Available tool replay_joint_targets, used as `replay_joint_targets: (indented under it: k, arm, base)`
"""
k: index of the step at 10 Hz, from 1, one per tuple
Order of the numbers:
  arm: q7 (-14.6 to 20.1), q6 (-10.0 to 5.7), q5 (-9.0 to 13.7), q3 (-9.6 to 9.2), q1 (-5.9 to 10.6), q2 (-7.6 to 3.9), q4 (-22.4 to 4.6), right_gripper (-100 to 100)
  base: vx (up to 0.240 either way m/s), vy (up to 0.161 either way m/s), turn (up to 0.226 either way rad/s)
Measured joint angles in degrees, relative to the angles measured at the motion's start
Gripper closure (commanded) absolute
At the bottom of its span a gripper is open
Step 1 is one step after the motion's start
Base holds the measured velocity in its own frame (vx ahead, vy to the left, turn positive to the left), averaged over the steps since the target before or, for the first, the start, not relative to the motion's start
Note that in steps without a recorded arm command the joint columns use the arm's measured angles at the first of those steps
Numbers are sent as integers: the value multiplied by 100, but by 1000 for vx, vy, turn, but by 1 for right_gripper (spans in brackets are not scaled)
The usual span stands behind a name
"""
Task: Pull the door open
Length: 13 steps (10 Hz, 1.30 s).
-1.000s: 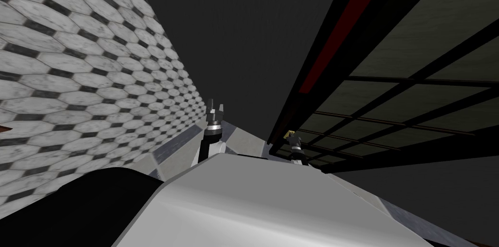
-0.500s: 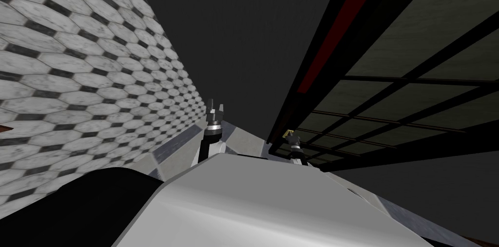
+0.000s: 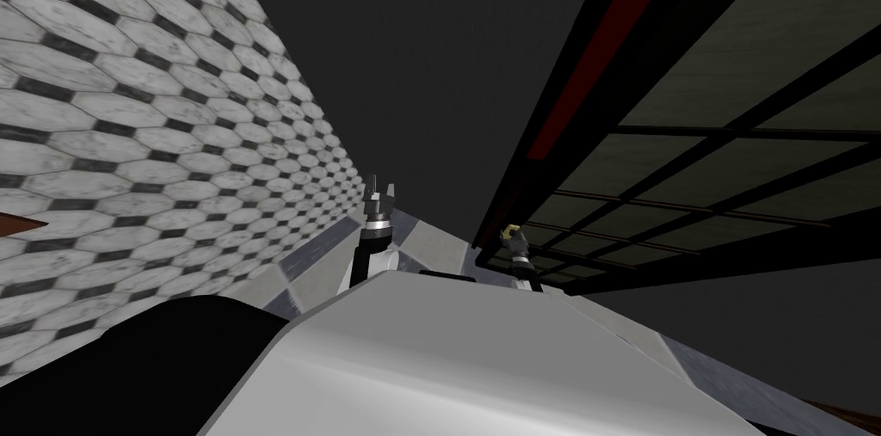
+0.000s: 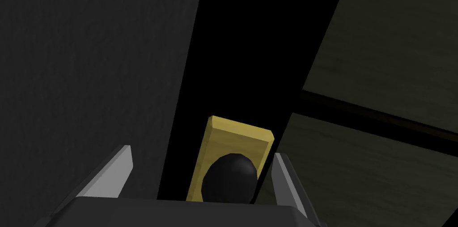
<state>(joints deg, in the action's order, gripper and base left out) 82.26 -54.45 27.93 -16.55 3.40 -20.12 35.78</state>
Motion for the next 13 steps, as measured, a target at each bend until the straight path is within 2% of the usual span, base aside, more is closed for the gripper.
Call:
replay_joint_targets:
  k: [10, 11, 13]
  arm:
    - [1058, 147, 348, -280, -248, -101, 276, -100]
    - [1158, 157, 377, -307, -267, -109, 297, -100]
    - [1193, 143, 390, -285, -265, -119, 255, -100]
  base:
    - [-99, 0, -9]
    - [-48, -4, -4]
    - [156, -4, 89]
